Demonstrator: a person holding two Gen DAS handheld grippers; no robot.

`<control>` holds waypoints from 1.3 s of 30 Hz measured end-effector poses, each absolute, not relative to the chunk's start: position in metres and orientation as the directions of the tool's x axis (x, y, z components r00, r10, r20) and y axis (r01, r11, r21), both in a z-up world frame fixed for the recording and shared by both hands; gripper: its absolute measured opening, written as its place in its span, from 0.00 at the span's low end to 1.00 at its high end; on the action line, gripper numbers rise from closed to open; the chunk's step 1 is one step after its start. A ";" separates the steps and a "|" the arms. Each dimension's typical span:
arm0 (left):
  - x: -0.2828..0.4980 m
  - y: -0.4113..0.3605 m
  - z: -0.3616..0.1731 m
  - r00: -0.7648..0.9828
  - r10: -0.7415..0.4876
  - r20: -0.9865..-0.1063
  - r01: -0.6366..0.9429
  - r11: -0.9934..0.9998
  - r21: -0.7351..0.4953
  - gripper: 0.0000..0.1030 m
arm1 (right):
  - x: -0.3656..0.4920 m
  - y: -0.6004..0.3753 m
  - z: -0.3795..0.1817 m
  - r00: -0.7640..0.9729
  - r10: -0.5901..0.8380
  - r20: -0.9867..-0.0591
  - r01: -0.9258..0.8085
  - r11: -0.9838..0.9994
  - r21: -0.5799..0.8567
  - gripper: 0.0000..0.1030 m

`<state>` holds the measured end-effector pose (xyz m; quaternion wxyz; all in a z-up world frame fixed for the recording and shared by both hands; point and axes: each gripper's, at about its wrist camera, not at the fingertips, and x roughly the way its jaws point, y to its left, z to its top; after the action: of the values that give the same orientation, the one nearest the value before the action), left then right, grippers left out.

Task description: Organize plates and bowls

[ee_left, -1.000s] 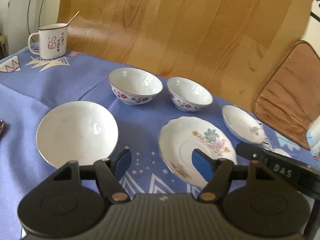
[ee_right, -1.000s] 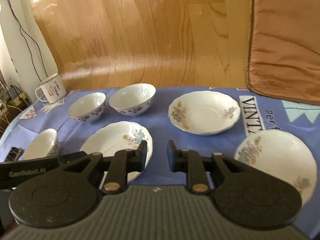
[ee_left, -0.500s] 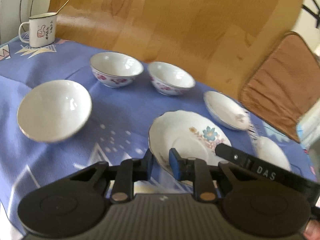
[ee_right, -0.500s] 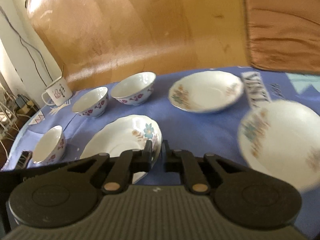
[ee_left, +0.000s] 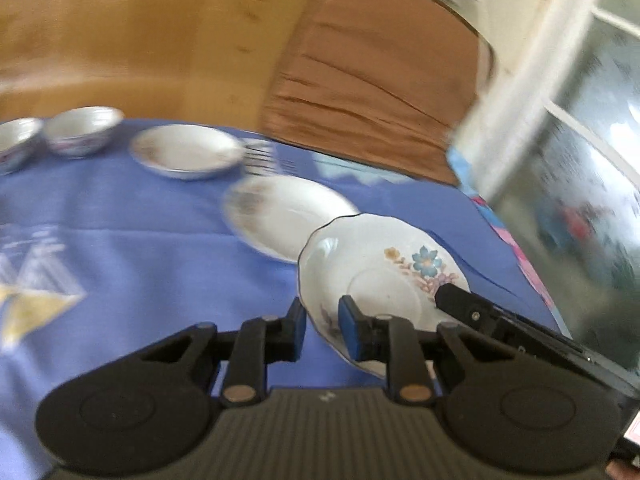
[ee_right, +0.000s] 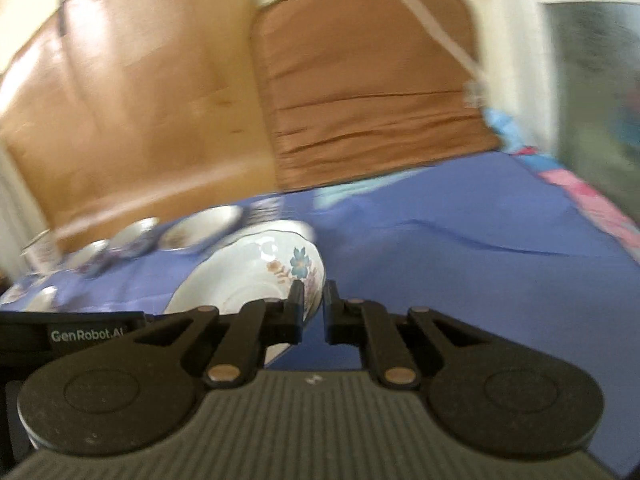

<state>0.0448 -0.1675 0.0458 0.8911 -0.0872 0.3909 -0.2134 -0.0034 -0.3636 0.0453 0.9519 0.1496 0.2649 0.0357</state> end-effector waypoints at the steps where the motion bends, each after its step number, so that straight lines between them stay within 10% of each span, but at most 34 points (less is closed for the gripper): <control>1: 0.043 -0.180 0.043 0.594 -0.455 -0.663 0.328 0.890 -0.317 0.18 | -0.006 -0.375 0.042 0.856 0.128 -0.501 0.038 0.951 0.308 0.12; 11: 0.038 -0.237 0.024 0.567 -0.457 -0.685 0.418 0.877 -0.238 0.25 | -0.005 -0.415 0.009 0.843 0.027 -0.537 0.152 0.946 0.286 0.17; 16: 0.030 -0.213 0.041 0.582 -0.486 -0.652 0.428 0.865 -0.262 0.33 | -0.015 -0.402 0.016 0.854 -0.014 -0.519 0.132 0.973 0.191 0.45; 23: 0.043 -0.126 0.051 0.663 -0.414 -0.624 0.266 0.909 -0.320 0.34 | -0.019 -0.399 0.059 0.907 0.054 -0.418 0.055 0.968 0.245 0.44; 35: 0.060 -0.018 0.032 0.687 -0.316 -0.654 0.020 0.908 -0.418 0.34 | 0.116 -0.356 0.043 0.720 0.196 -0.665 0.042 0.945 0.324 0.35; 39: 0.063 -0.005 0.025 0.678 -0.325 -0.660 0.000 0.897 -0.442 0.34 | 0.129 -0.341 0.025 0.671 0.230 -0.704 0.050 0.934 0.353 0.17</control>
<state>0.0628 -0.0055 0.0246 0.8920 -0.2078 0.3909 -0.0910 0.1289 -0.3407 0.0255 0.8974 0.1741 0.4023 0.0503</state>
